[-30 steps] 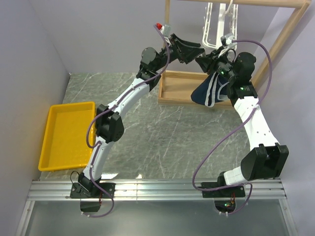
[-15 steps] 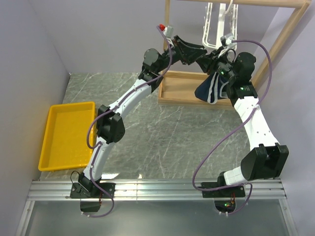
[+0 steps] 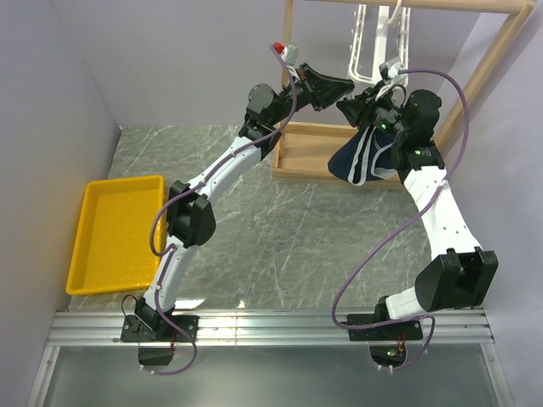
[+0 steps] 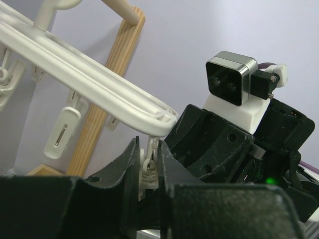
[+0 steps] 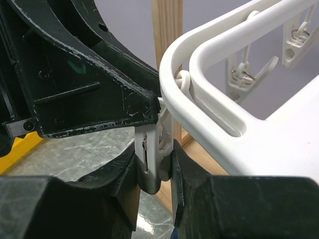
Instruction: Clip the underwear to the hanger
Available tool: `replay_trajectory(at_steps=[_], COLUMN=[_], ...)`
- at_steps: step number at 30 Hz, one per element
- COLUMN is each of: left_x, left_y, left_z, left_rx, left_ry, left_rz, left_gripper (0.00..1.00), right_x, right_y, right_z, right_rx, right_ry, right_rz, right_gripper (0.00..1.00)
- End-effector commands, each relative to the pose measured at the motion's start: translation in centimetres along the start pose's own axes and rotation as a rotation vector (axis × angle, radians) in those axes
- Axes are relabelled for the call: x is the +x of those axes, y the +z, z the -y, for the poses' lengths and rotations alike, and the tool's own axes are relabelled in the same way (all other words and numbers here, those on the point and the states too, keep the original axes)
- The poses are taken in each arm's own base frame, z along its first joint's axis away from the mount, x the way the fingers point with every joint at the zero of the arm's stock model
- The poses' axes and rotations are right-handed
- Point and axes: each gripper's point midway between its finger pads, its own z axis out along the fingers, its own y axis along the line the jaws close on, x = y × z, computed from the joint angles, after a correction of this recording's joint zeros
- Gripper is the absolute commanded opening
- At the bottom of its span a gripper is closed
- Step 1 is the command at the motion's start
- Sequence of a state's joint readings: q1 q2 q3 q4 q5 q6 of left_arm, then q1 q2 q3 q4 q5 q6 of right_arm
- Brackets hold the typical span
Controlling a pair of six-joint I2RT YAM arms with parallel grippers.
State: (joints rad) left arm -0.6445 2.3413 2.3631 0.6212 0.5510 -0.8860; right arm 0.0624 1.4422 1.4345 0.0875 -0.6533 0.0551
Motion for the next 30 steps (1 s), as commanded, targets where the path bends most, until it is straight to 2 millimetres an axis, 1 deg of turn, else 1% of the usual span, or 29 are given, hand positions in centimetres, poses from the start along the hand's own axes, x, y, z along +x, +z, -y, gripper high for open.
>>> replay_trajectory(at_steps=[1, 2, 3, 5, 6, 7, 9, 13, 15, 16, 17, 19, 20, 22, 23, 24, 25, 26, 27, 28, 29, 30], left_x=[-1.2, -1.3, -1.2, -1.3, -1.3, -1.3, -1.4, -1.2, -1.3, -1.3, -1.3, -1.4, -1.4, -1.3, -1.2, -1.3, -1.2, -1.2, -1.1, -1.2, -1.2, -1.1], left_y=[0.5, 0.5, 0.5, 0.4, 0.5, 0.4, 0.5, 0.5, 0.4, 0.4, 0.4, 0.4, 0.4, 0.5, 0.5, 0.6, 0.5, 0.6, 0.6, 0.6, 0.6, 0.6], left_z=[1.4, 1.3, 1.3, 1.2, 1.3, 1.2, 1.1, 1.2, 1.1, 1.1, 1.2, 1.1, 1.1, 1.3, 1.3, 1.4, 1.4, 1.4, 1.5, 1.6, 1.6, 1.7], left_rx=[0.040, 0.037, 0.036, 0.034, 0.036, 0.032, 0.029, 0.032, 0.027, 0.025, 0.027, 0.025, 0.024, 0.027, 0.027, 0.027, 0.031, 0.030, 0.030, 0.031, 0.032, 0.034], left_ry=[0.029, 0.029, 0.027, 0.029, 0.032, 0.032, 0.035, 0.033, 0.035, 0.035, 0.036, 0.037, 0.038, 0.040, 0.041, 0.040, 0.042, 0.041, 0.040, 0.040, 0.046, 0.047], left_rz=[0.039, 0.044, 0.043, 0.045, 0.047, 0.048, 0.049, 0.044, 0.045, 0.046, 0.046, 0.048, 0.049, 0.047, 0.045, 0.046, 0.043, 0.040, 0.039, 0.040, 0.037, 0.034], left_gripper=[0.01, 0.00, 0.00, 0.00, 0.00, 0.00, 0.00, 0.00, 0.00, 0.00, 0.00, 0.00, 0.00, 0.00, 0.00, 0.00, 0.00, 0.00, 0.00, 0.00, 0.00, 0.00], right_x=[-2.4, -2.5, -2.4, -2.5, -2.4, -2.4, -1.9, -1.2, -0.5, -0.2, 0.3, 1.0, 1.6, 1.9, 3.0, 3.3, 3.1, 4.9, 5.4, 5.4, 7.4, 7.9], right_y=[-0.9, -1.0, -1.1, -1.5, -1.6, -1.8, -2.5, -4.0, -4.8, -5.1, -5.7, -6.2, -6.7, -7.3, -7.8, -8.1, -8.8, -9.4, -9.8, -10.5, -11.0, -11.3], right_z=[-0.5, -0.5, -0.3, -0.4, -0.3, -0.3, -0.6, -1.3, -1.9, -2.0, -2.3, -2.0, -1.8, -1.6, -1.7, -1.7, -2.3, -2.6, -2.7, -3.0, -3.2, -3.2], right_rx=[0.006, 0.013, 0.020, 0.031, 0.039, 0.042, 0.038, 0.015, -0.006, -0.027, -0.031, -0.035, -0.018, -0.010, -0.018, -0.027, -0.038, -0.066, -0.094, -0.103, -0.137, -0.180], right_ry=[-0.048, -0.046, -0.046, -0.056, -0.057, -0.080, -0.089, -0.170, -0.201, -0.257, -0.270, -0.347, -0.356, -0.415, -0.419, -0.471, -0.517, -0.535, -0.630, -0.681, -0.703, -0.818], right_rz=[0.035, 0.033, 0.031, 0.023, 0.019, 0.013, -0.019, -0.070, -0.111, -0.126, -0.151, -0.183, -0.208, -0.231, -0.260, -0.268, -0.263, -0.296, -0.303, -0.301, -0.340, -0.348], right_gripper=[0.29, 0.34, 0.42, 0.51, 0.60, 0.62, 0.63, 0.63, 0.63, 0.63, 0.63, 0.62, 0.62, 0.59, 0.59, 0.57, 0.56, 0.56, 0.55, 0.55, 0.55, 0.55])
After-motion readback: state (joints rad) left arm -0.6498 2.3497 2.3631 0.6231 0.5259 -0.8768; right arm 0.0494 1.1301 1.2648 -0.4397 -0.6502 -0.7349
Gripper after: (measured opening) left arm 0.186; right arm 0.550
